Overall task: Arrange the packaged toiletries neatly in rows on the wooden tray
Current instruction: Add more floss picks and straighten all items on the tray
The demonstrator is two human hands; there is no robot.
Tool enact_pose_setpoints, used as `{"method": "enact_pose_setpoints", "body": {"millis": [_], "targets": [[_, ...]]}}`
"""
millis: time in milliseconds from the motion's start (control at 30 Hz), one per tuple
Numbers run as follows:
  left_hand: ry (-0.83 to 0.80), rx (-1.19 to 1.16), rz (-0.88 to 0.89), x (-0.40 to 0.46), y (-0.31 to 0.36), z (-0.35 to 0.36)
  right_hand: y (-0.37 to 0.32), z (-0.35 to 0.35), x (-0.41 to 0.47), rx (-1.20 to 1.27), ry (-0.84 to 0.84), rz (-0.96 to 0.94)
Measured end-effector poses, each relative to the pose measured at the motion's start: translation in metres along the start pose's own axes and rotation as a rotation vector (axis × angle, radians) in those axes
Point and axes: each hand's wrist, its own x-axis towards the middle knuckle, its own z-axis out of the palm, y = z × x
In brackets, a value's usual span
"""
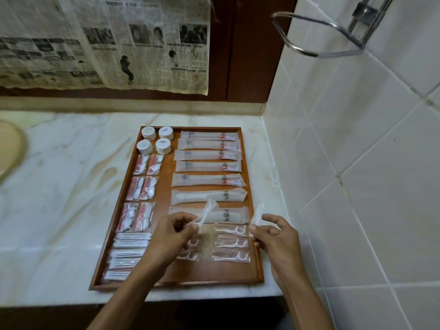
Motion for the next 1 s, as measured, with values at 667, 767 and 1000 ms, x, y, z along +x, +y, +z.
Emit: {"method": "enact_pose_setpoints", "body": {"millis": [667,767,1000], "targets": [[0.266,-0.176,0.021,-0.047,-0.031,-0.036,0.008,0.003,-0.018,-0.308,-0.070,-0.118],[0.297,-0.168,0.021,-0.047,-0.030,-0.037,0.006,0.003,-0.017,-0.301,-0.123,-0.044],[0.197,-0.282,0.003,-0.041,-0.021,-0.037,0.009,0.007,-0.022,-0.260,-0.186,-0.103]]}}
